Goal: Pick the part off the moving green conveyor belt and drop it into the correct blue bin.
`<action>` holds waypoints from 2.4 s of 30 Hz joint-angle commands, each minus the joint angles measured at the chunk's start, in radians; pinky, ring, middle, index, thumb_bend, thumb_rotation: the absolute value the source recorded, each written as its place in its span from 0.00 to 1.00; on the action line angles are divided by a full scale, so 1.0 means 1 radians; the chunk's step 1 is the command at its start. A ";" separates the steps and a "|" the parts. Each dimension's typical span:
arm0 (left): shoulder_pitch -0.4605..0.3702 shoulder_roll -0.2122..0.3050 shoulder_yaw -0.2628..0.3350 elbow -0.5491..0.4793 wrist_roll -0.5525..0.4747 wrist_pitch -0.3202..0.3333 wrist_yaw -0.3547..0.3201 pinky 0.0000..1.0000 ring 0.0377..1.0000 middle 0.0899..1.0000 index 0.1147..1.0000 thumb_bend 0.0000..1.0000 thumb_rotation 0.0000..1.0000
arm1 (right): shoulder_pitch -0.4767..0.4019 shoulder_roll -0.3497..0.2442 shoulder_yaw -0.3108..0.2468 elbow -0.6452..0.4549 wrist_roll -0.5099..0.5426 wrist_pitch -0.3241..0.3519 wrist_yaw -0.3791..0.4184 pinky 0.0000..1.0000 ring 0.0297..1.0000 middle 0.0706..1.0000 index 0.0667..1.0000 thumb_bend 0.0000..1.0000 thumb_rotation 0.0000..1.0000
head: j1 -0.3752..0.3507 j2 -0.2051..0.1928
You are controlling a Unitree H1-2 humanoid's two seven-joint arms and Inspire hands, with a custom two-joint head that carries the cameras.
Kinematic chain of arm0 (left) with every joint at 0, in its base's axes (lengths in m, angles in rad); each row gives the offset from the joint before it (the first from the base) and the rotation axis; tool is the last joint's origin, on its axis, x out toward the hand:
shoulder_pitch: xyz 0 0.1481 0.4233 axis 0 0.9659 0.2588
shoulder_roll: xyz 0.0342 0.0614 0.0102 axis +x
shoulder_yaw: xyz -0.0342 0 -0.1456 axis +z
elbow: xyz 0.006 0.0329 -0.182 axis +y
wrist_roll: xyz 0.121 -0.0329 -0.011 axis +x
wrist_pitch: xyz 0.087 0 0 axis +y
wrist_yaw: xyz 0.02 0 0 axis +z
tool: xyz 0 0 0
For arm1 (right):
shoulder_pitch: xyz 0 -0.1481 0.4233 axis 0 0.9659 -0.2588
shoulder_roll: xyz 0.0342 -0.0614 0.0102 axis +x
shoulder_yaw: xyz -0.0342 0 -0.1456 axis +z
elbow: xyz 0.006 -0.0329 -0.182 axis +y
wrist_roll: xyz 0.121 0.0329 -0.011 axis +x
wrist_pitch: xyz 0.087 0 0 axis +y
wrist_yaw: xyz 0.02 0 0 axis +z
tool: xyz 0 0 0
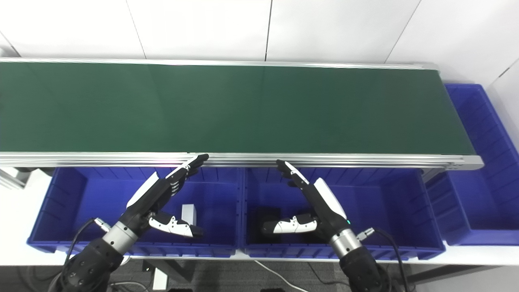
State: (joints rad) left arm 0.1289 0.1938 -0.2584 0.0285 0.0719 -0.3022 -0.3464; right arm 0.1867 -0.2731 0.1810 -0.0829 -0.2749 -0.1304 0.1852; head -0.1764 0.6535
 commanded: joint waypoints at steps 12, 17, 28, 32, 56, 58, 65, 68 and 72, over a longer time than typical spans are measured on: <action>-0.012 0.000 0.000 -0.014 0.012 -0.020 0.011 0.98 0.99 0.98 0.95 0.92 0.20 | -0.008 -0.006 -0.007 -0.022 0.002 -0.056 -0.015 0.85 0.90 0.91 0.94 0.99 0.44 | 0.001 -0.001; -0.010 0.000 -0.001 -0.017 0.005 -0.011 0.006 0.99 0.99 0.99 0.95 0.92 0.21 | -0.007 -0.006 -0.008 -0.020 0.005 -0.057 -0.015 0.85 0.90 0.91 0.95 0.98 0.43 | 0.018 -0.005; -0.020 -0.055 -0.032 0.046 0.087 -0.069 0.053 0.92 0.96 0.96 0.92 0.94 0.26 | 0.005 -0.046 -0.030 -0.016 0.069 -0.110 -0.001 0.87 0.90 0.91 0.96 0.94 0.32 | 0.329 -0.104; -0.028 -0.080 -0.043 0.088 0.104 -0.093 0.070 0.93 0.96 0.96 0.92 0.94 0.26 | 0.006 -0.054 -0.034 -0.015 0.073 -0.096 0.000 0.83 0.90 0.91 0.95 0.93 0.26 | 0.395 -0.157; -0.053 -0.099 -0.050 0.171 0.085 -0.154 0.097 0.90 0.94 0.93 0.88 0.98 0.26 | -0.009 -0.059 -0.035 0.043 0.080 -0.119 -0.004 0.85 0.90 0.90 0.96 0.95 0.19 | 0.396 -0.230; -0.053 -0.099 -0.051 0.164 0.080 -0.162 0.099 0.90 0.94 0.93 0.88 0.98 0.27 | -0.011 -0.059 -0.034 0.044 0.081 -0.127 -0.004 0.86 0.90 0.90 0.95 0.95 0.17 | 0.404 -0.228; -0.045 -0.097 -0.065 0.125 0.095 -0.167 0.159 0.85 0.91 0.90 0.85 0.98 0.32 | -0.014 -0.058 -0.036 0.049 0.075 -0.123 -0.006 0.85 0.91 0.91 0.95 0.95 0.20 | 0.424 -0.233; -0.038 -0.089 -0.080 0.093 0.113 -0.168 0.205 0.82 0.88 0.89 0.84 0.97 0.34 | -0.017 -0.056 -0.035 0.058 0.073 -0.144 -0.010 0.83 0.90 0.90 0.95 0.96 0.19 | 0.421 -0.231; -0.032 -0.079 -0.096 0.046 0.110 -0.168 0.245 0.81 0.86 0.88 0.84 0.96 0.32 | -0.016 -0.052 -0.036 0.058 0.081 -0.148 -0.009 0.86 0.91 0.90 0.95 0.96 0.18 | 0.420 -0.232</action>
State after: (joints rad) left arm 0.1029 0.1133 -0.3523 0.1100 0.1894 -0.4308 -0.1272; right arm 0.1836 -0.3245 0.1563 -0.0089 -0.2080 -0.2186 0.1857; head 0.2439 0.4203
